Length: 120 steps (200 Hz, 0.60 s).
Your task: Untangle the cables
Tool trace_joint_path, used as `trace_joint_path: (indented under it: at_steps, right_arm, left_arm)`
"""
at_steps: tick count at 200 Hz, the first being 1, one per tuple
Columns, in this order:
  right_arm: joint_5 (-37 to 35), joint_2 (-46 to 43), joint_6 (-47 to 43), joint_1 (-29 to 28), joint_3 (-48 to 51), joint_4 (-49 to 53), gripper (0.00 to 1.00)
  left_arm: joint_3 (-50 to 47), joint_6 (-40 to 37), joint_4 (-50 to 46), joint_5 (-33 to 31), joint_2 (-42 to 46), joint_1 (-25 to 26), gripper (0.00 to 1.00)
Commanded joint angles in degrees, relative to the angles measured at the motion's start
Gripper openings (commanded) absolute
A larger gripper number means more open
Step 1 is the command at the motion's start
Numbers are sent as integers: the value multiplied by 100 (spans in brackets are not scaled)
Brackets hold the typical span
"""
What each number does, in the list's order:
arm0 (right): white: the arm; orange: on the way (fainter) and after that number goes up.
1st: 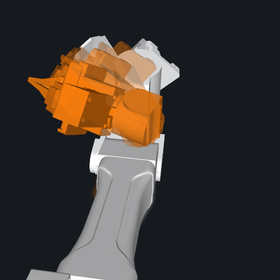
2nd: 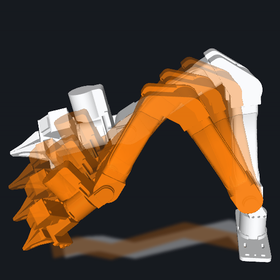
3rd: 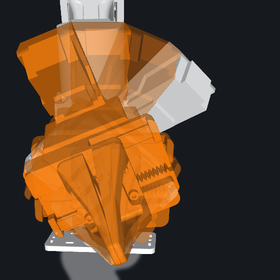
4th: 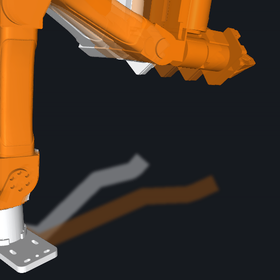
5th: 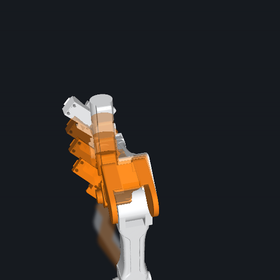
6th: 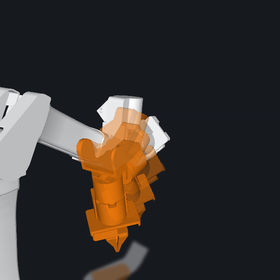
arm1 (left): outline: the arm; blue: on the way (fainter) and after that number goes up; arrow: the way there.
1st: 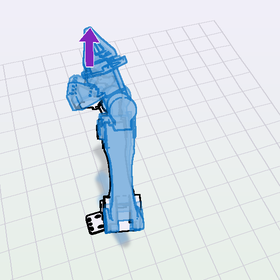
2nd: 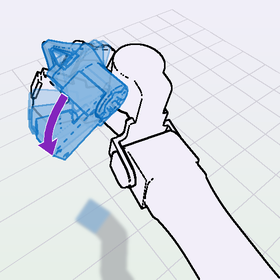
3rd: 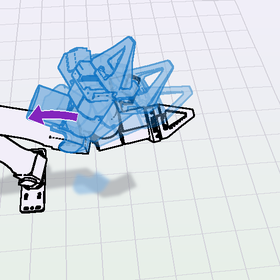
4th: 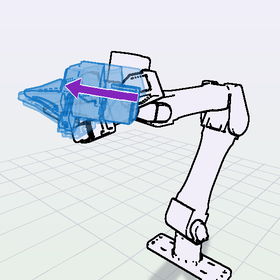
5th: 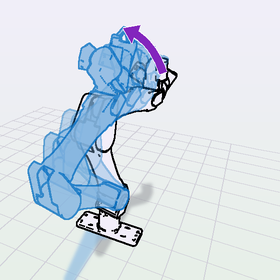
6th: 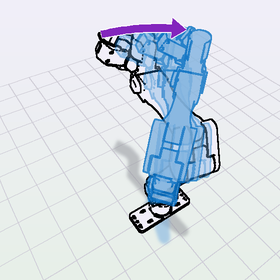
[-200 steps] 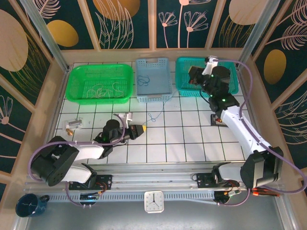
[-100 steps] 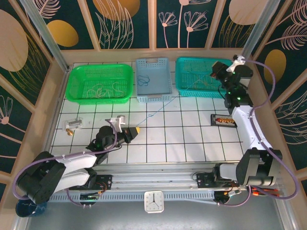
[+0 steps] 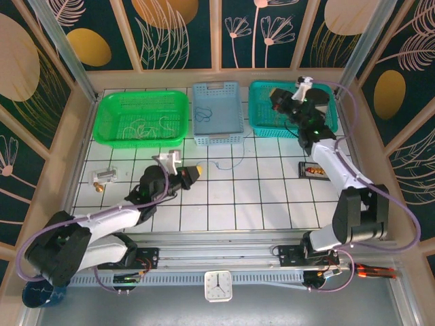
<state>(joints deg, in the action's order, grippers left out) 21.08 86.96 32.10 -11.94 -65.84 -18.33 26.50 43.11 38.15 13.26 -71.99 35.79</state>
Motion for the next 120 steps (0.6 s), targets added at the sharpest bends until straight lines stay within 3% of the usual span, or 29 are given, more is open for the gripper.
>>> trace_joint_path:
  at_steps: [1, 57, 120]
  right_arm:
    - [50, 370, 14, -151, -441, -449, 0]
    - [140, 1541, 283, -334, -1335, -946, 0]
    - [246, 2857, 373, -685, -2217, -952, 0]
  left_arm:
    - [932, -514, -454, -165, -509, -59, 0]
    - [3841, -917, -1613, -91, -2552, -739, 0]
    - [6634, -1667, -3238, -560, -4539, -959, 0]
